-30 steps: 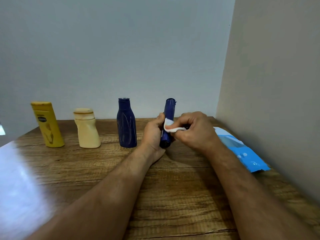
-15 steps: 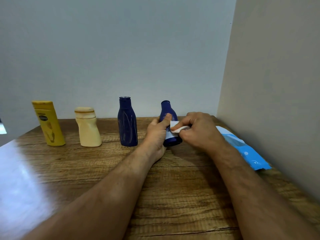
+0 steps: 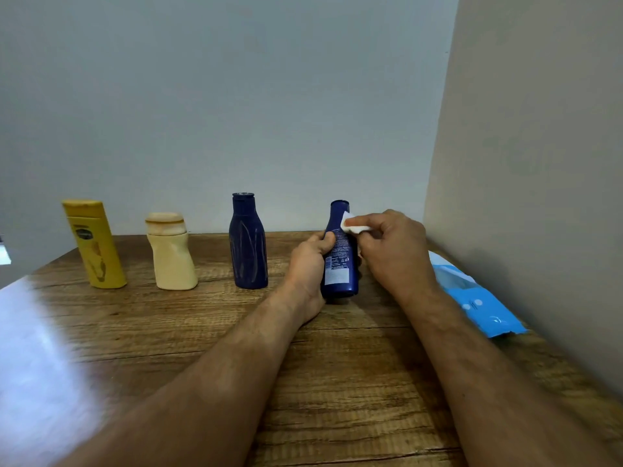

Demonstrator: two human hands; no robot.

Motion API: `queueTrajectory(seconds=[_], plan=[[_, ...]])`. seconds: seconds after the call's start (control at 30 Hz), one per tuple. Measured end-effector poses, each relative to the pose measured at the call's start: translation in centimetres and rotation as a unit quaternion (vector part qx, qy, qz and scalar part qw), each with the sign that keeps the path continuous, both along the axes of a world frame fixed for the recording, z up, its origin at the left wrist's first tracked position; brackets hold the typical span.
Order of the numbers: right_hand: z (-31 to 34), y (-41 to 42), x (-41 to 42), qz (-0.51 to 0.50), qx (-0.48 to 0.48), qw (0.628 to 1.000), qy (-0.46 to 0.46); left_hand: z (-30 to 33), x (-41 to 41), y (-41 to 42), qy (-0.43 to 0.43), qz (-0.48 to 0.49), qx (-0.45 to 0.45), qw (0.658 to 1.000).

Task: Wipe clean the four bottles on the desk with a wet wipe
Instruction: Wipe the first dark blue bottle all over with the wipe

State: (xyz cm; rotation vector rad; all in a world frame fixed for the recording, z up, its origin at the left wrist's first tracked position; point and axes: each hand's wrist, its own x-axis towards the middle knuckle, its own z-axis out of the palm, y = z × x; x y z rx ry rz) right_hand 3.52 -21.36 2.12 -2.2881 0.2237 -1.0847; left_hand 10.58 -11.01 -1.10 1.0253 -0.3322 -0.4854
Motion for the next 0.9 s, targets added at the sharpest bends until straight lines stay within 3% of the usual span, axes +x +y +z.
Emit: queueTrajectory(seconds=[0.23, 0.33, 0.5, 0.63, 0.9], plan=[[-0.1, 0.8, -1.0, 0.147, -0.006, 0.989, 0.005, 0.2, -0.1, 1.1, -0.033, 0.004, -0.002, 0.999], [0.0, 1.0, -0.8, 0.11, -0.035, 0.993, -0.023, -0.1, 0.1, 1.5, -0.105, 0.003, 0.006, 0.994], [0.1, 0.8, -0.5, 0.062, -0.025, 0.994, -0.081, -0.2, 0.1, 1.8, -0.135, -0.034, -0.025, 0.99], [0.3, 0.2, -0.1, 0.007, 0.019, 0.991, -0.131, -0.4, -0.5, 1.3, -0.192, -0.07, 0.06, 0.977], [-0.1, 0.3, -0.4, 0.045, -0.036, 0.995, -0.084, -0.5, -0.2, 1.1, -0.246, 0.056, 0.111, 0.961]])
